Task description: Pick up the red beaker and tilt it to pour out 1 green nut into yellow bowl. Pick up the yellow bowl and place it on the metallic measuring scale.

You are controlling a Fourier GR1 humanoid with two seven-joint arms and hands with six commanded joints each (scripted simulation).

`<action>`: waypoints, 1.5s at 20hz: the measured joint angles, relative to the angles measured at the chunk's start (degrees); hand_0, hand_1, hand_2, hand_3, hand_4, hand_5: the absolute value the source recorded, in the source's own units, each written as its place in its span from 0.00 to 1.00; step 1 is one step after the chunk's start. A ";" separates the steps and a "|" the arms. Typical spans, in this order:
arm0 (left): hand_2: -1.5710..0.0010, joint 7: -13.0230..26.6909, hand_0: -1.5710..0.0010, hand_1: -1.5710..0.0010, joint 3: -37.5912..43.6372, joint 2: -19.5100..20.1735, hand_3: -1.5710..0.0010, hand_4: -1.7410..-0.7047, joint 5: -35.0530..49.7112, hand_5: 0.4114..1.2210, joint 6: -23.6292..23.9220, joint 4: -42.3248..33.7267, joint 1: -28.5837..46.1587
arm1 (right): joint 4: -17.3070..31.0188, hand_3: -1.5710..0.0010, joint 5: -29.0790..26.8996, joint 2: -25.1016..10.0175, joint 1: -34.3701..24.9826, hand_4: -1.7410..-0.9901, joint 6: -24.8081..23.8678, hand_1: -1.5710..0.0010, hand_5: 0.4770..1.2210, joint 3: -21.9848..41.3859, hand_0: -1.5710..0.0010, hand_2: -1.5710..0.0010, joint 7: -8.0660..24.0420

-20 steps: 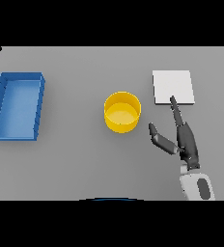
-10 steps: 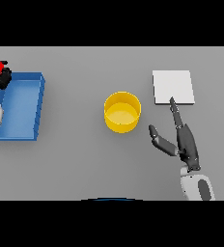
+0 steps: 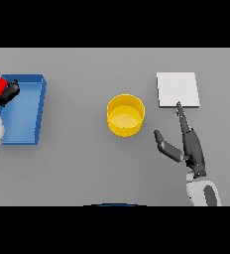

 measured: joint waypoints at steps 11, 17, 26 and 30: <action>0.91 -2.35 0.90 0.91 -2.68 1.23 0.92 0.91 0.27 0.29 -6.09 1.15 0.93 | -0.87 1.00 0.08 0.20 0.19 0.96 0.28 1.00 0.22 0.53 1.00 1.00 -0.40; 0.98 -5.82 0.97 0.98 -2.60 0.64 0.98 0.96 -0.09 0.31 -4.34 1.89 0.46 | -0.61 1.00 4.22 -6.75 -4.64 0.93 6.42 1.00 0.27 3.06 1.00 1.00 3.12; 1.00 -5.68 1.00 1.00 -2.97 0.82 1.00 0.97 -0.16 0.35 -4.41 1.09 0.52 | 7.21 1.00 20.11 -19.19 -23.38 0.70 18.48 1.00 0.27 14.38 1.00 1.00 3.19; 1.00 -5.24 1.00 1.00 -2.76 1.73 1.00 0.96 -0.12 0.36 -4.95 0.82 0.61 | 11.81 1.00 26.49 -22.24 -30.93 0.69 22.55 1.00 0.30 20.31 1.00 1.00 0.54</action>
